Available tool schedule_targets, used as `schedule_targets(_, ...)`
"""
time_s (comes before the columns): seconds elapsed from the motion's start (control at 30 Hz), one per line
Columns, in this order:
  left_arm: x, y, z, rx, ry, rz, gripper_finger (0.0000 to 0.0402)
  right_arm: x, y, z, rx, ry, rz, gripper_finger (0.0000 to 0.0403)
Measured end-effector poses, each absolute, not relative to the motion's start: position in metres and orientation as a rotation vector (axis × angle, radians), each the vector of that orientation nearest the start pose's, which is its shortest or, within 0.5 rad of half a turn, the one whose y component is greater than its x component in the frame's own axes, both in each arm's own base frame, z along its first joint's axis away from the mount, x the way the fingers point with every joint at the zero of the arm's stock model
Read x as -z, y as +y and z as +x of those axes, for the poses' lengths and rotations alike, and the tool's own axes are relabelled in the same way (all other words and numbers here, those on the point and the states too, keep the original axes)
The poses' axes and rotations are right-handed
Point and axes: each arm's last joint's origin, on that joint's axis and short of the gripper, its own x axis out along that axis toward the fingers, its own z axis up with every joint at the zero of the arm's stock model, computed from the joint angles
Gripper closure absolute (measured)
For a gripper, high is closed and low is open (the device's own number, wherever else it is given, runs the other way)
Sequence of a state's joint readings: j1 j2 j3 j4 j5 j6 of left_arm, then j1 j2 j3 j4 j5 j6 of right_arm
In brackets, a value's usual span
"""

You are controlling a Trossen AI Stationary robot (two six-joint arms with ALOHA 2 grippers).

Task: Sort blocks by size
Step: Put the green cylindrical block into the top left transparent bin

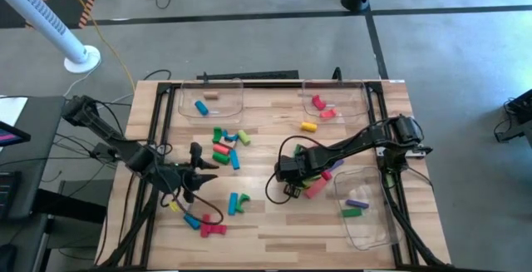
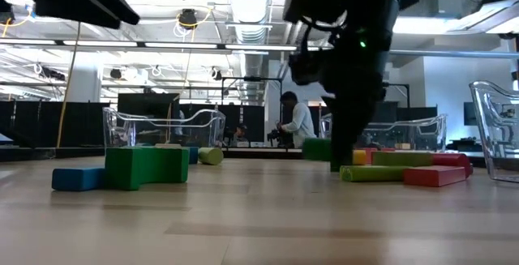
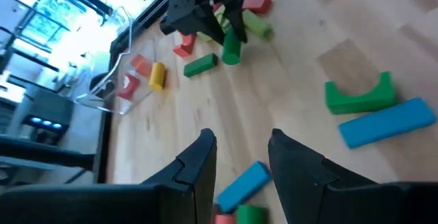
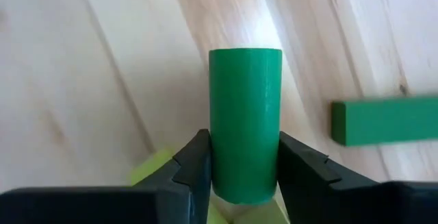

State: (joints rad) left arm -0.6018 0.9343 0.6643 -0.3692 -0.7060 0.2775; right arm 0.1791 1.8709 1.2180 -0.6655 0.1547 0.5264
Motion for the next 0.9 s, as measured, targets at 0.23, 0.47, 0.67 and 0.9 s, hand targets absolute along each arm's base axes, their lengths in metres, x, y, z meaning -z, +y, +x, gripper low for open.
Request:
schedule_targets(0.23,-0.254,-0.084,0.181,-0.076,0.511,0.727,0.0237,-0.186,0.071,0.365,0.227,1.169,0.185,0.0242)
schedule_targets(0.47,-0.259,-0.083,0.188,-0.004,0.463,0.768,0.0171,-0.217,0.083,0.386,0.097,0.996,0.131,0.0241)
schedule_targets(0.67,-0.259,-0.089,0.191,0.107,0.411,0.849,0.0160,-0.240,0.089,0.402,-0.057,0.832,0.130,0.0241)
schedule_targets(0.9,-0.253,-0.101,0.206,0.136,0.367,0.972,0.0159,-0.253,0.095,0.411,-0.198,0.705,0.147,0.0241)
